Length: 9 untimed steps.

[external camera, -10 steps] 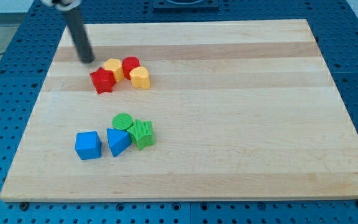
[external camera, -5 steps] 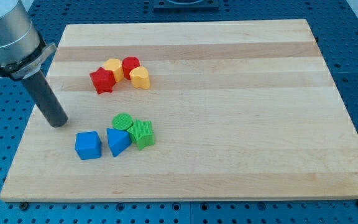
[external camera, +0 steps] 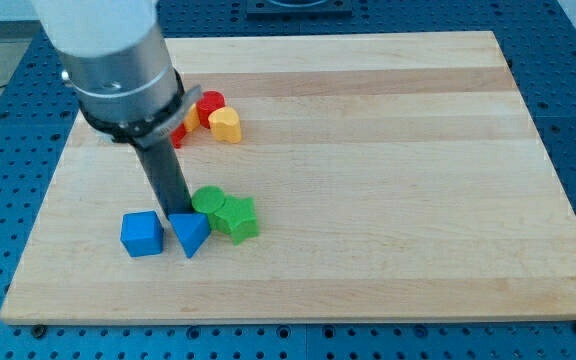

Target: Separate the green star from green circle

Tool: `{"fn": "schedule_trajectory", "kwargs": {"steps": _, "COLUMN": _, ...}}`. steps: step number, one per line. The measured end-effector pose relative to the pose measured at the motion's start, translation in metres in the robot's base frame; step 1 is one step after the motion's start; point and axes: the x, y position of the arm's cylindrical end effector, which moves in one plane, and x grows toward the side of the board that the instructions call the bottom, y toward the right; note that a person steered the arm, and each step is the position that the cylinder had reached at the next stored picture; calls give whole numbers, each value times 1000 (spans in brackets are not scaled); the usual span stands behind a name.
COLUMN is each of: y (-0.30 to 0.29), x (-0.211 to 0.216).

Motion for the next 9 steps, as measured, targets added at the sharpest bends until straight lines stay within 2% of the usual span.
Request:
{"fn": "schedule_trajectory", "kwargs": {"steps": 1, "y": 27, "x": 18}}
{"fn": "schedule_trajectory", "kwargs": {"steps": 4, "y": 148, "x": 21}}
{"fn": "schedule_trajectory", "kwargs": {"steps": 5, "y": 176, "x": 13}}
{"fn": "schedule_trajectory", "kwargs": {"steps": 6, "y": 161, "x": -2}}
{"fn": "schedule_trajectory", "kwargs": {"steps": 9, "y": 266, "x": -7}}
